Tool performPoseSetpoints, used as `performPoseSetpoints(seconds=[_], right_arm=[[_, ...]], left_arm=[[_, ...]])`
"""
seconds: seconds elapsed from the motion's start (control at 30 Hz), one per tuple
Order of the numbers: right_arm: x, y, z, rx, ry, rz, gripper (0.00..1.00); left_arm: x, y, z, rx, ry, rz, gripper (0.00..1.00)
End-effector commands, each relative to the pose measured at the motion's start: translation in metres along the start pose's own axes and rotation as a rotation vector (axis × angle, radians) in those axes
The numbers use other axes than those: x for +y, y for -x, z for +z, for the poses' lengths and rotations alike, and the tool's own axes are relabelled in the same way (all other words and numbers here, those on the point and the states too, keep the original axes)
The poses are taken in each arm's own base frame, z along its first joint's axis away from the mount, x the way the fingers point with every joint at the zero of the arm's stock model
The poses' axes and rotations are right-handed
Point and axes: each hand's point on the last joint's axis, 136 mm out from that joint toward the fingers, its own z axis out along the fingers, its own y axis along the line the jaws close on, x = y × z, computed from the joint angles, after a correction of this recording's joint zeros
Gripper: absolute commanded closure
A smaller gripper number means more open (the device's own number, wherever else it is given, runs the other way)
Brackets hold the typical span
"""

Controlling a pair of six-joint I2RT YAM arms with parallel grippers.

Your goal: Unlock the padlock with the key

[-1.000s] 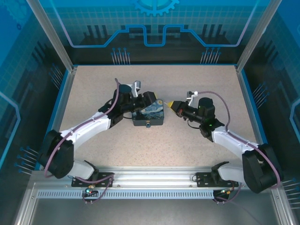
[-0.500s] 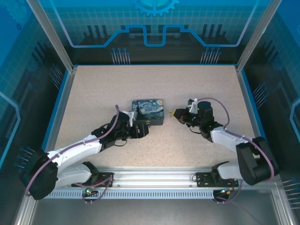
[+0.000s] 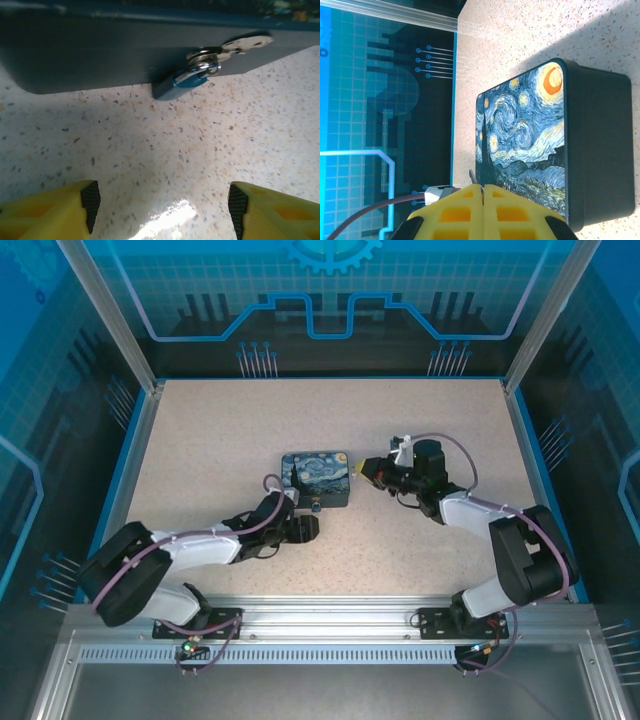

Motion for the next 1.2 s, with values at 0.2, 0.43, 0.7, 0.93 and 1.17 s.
performPoseSetpoints(seconds=[0.2,0.43,0.7,0.93,1.17], right_arm=[[0.003,-0.002,0.020,0.083,-0.029,0.029,1.00],[-0.008,-0.006,0.031,0.091,-0.078,0.045,1.00],[-0.019,0.000,0.046,0.074,-0.116,0.050,1.00],[-0.025,0.007,0.056,0.059,-0.143,0.052,1.00],[-0.028,0.006,0.060,0.053,-0.173,0.045,1.00]], left_arm=[[-0.016,0.032,0.028,-0.108,-0.002,0.100,0.29],[-0.021,0.039,0.045,-0.118,-0.011,0.118,0.29],[-0.033,0.047,0.051,-0.089,-0.104,0.130,0.29],[-0.039,0.052,0.048,-0.077,-0.198,0.106,0.29],[-0.047,0.054,0.042,-0.084,-0.288,0.063,0.29]])
